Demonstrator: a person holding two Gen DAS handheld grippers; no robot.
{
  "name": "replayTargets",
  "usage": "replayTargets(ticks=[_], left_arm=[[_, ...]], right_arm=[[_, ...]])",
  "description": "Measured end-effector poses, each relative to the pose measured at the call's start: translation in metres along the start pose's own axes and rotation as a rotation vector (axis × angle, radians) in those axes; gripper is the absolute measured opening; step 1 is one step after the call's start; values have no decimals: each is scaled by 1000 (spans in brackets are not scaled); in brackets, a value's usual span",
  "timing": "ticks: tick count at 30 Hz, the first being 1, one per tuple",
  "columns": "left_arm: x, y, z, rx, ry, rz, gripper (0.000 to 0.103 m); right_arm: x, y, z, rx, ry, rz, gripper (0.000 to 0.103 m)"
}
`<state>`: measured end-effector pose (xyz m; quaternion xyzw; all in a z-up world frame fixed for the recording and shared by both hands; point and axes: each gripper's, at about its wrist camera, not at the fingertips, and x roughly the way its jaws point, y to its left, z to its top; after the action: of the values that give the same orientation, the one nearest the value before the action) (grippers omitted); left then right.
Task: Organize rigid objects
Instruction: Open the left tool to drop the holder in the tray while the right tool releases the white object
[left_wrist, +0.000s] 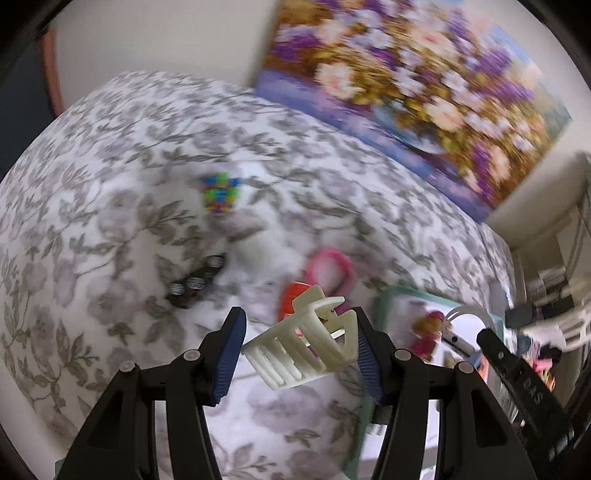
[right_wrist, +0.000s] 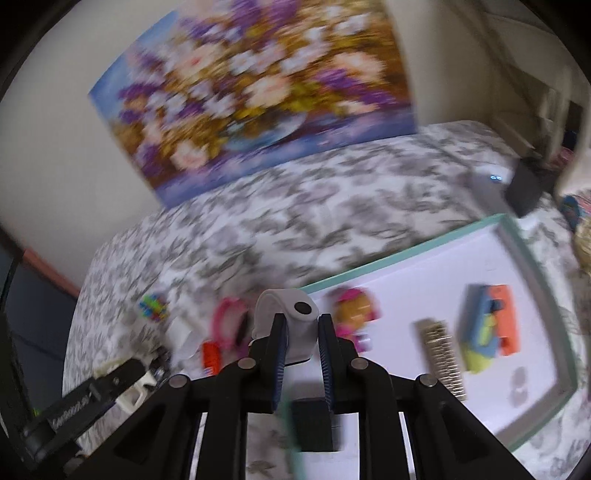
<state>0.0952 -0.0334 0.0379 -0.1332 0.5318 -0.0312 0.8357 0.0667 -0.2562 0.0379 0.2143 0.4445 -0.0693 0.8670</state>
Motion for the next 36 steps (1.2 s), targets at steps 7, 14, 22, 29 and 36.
replayTargets(ticks=[7, 14, 22, 29, 36], left_arm=[[7, -70, -28, 165, 20, -52, 58], [21, -126, -61, 326, 43, -74, 59], [41, -152, -85, 428, 78, -34, 59], [46, -150, -86, 438, 99, -18, 59], [45, -151, -86, 444, 111, -16, 61]], right_arm=[[-13, -71, 11, 135, -13, -95, 18], [-24, -124, 15, 231, -22, -138, 19], [-19, -139, 11, 252, 9, -122, 19], [-10, -134, 7, 236, 48, -127, 19], [-8, -132, 5, 227, 80, -138, 22]])
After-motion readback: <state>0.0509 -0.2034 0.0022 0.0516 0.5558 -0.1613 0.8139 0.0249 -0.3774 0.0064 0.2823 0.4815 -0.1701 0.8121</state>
